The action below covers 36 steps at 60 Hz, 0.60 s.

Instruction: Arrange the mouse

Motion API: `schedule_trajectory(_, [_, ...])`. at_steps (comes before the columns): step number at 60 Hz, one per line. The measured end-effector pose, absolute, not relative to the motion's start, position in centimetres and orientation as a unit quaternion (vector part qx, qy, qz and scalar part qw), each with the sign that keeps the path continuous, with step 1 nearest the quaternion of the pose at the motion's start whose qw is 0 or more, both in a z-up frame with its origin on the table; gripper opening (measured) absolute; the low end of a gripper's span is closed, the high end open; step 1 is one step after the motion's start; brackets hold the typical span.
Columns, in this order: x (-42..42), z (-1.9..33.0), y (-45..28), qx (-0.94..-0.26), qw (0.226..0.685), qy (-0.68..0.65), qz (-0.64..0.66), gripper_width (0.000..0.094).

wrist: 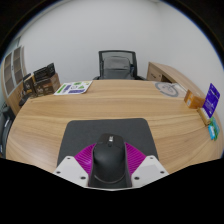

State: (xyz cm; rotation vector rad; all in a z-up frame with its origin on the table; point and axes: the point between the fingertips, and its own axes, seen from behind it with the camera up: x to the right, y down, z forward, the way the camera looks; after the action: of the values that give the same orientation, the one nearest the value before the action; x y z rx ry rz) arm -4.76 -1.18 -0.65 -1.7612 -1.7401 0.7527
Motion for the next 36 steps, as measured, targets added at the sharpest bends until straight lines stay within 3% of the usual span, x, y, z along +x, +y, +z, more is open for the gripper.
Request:
schedule_trajectory(12, [-4.8,-0.8,-1.5,-0.651,0.263,-0.647,0.296,0.0477])
schedule_trajectory(17, [-4.7,-0.8,-1.2,-0.651,0.265,-0.651,0.287,0.0667])
schedule_trajectory(20, [-4.6,-0.4,-0.4,-0.647,0.283,-0.652,0.275,0.088])
schedule_trajectory(30, [-3.1,2.3,-0.3,-0.646,0.288,-0.651,0.275,0.0855])
schedule_trajectory(36, [-0.4,5.7,-0.8,-0.651,0.281,-0.648,0.279,0.0858])
